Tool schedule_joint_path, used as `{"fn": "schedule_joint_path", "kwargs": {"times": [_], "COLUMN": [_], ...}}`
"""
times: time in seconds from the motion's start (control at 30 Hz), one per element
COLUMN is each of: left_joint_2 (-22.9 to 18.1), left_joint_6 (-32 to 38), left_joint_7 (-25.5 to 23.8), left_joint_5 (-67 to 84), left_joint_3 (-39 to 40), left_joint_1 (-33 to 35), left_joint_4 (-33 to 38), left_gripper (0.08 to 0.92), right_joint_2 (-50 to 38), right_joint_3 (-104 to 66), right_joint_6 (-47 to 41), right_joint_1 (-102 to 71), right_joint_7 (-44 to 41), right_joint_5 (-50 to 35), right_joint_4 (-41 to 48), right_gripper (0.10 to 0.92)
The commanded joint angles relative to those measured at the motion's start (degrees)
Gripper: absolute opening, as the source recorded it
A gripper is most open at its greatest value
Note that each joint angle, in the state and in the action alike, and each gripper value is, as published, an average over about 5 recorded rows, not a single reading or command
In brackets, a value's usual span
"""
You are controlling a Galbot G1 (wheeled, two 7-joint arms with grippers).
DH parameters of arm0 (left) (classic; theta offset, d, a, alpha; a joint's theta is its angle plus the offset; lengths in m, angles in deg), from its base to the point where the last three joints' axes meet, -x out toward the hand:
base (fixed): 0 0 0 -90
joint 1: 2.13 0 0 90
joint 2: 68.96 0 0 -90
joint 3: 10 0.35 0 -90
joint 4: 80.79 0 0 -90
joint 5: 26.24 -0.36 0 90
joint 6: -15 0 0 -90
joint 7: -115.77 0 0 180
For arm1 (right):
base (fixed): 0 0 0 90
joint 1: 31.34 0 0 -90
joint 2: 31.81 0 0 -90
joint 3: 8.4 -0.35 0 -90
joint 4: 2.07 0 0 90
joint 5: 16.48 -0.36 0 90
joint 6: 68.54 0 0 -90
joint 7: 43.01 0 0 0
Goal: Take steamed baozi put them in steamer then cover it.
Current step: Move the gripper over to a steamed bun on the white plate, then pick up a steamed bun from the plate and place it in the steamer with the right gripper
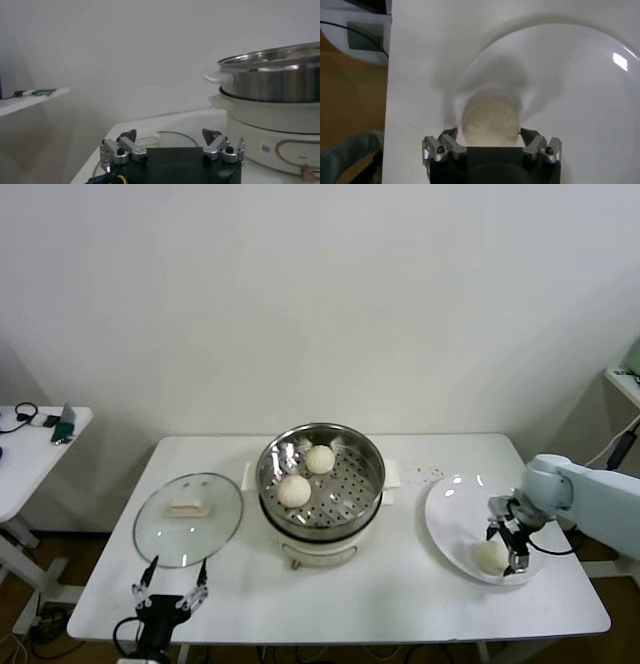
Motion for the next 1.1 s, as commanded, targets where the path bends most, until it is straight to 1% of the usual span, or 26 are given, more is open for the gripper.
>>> {"fn": "schedule_joint_path", "kwargs": {"times": [0.03,0.2,0.37,0.43,0.73,0.9,1.1], "left_joint_2": [-0.05,-0.09,-0.08,-0.12,-0.06,-0.04,0.01], "left_joint_6": [0.06,0.22,0.2,0.2,0.22,0.17,0.0], "left_joint_7": [0.01,0.05,0.1,0.11,0.13,0.09,-0.11], "left_joint_5": [-0.26,-0.35,-0.3,-0.3,-0.22,-0.13,-0.37], "left_joint_3": [0.24,0.28,0.18,0.2,0.12,0.36,0.88], "left_joint_1": [0.07,0.27,0.27,0.27,0.64,0.72,0.68], "left_joint_4": [0.01,-0.12,-0.06,-0.07,0.07,0.2,0.59], "left_gripper": [0.823,0.823,0.823,0.823,0.823,0.823,0.823], "right_joint_2": [1.0,1.2,1.0,0.95,1.36,4.54,12.26], "right_joint_3": [-1.62,-1.33,-0.74,-0.34,3.07,12.01,21.9], "right_joint_6": [0.1,0.09,0.08,0.1,1.81,9.32,19.71], "right_joint_1": [-1.83,-1.58,-1.17,-0.86,4.87,19.13,35.84], "right_joint_7": [-0.13,-0.77,-1.03,-1.19,-1.49,-3.21,-3.49], "right_joint_5": [0.52,0.24,-0.27,-0.36,-1.28,-0.6,-0.27], "right_joint_4": [1.58,1.44,1.11,1.01,0.57,-1.1,-6.83], "right_gripper": [0.823,0.812,0.729,0.71,0.675,0.671,0.678]}}
